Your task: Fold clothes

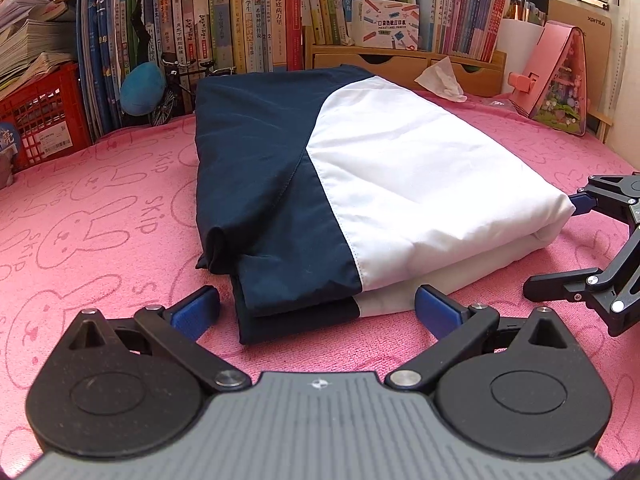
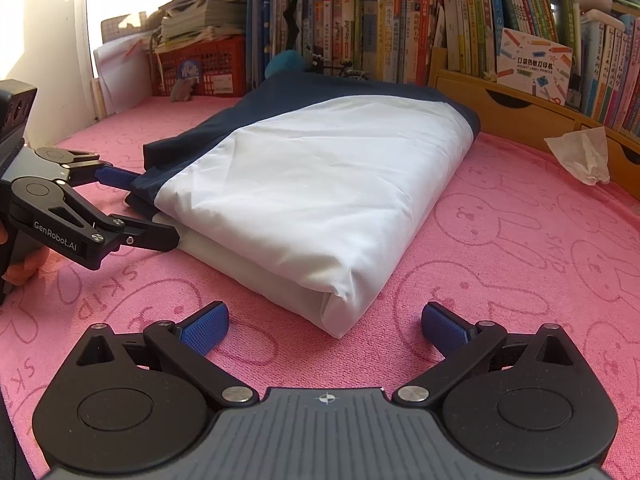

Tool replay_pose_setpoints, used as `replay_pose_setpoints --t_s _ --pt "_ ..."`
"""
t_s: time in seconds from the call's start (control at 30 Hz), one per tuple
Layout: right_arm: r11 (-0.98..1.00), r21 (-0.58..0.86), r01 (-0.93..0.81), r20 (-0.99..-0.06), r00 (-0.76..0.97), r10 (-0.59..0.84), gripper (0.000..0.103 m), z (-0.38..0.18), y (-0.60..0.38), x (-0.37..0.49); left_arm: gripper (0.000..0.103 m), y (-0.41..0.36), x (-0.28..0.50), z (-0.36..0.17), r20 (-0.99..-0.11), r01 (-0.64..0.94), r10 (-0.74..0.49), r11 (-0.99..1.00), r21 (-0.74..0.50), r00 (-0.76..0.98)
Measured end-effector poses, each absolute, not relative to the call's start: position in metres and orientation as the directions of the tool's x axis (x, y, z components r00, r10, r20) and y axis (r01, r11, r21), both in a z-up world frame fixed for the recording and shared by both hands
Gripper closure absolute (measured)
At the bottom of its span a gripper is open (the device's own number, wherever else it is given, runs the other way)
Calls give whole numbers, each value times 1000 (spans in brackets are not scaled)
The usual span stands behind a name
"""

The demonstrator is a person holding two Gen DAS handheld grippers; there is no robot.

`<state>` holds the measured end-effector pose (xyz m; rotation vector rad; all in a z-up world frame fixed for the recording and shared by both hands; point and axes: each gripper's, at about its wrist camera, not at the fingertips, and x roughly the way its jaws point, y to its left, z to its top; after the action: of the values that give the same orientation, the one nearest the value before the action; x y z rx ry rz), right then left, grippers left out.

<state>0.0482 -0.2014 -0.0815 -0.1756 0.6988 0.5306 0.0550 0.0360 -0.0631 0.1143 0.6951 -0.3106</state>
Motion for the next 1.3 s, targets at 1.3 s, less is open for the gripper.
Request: replay_pose_setpoints --t_s 1.3 --pt "894 15 -449 -652 673 349 0 -84 -202 56 0 35 56 -63 -645 312 -239 950 -2 726"
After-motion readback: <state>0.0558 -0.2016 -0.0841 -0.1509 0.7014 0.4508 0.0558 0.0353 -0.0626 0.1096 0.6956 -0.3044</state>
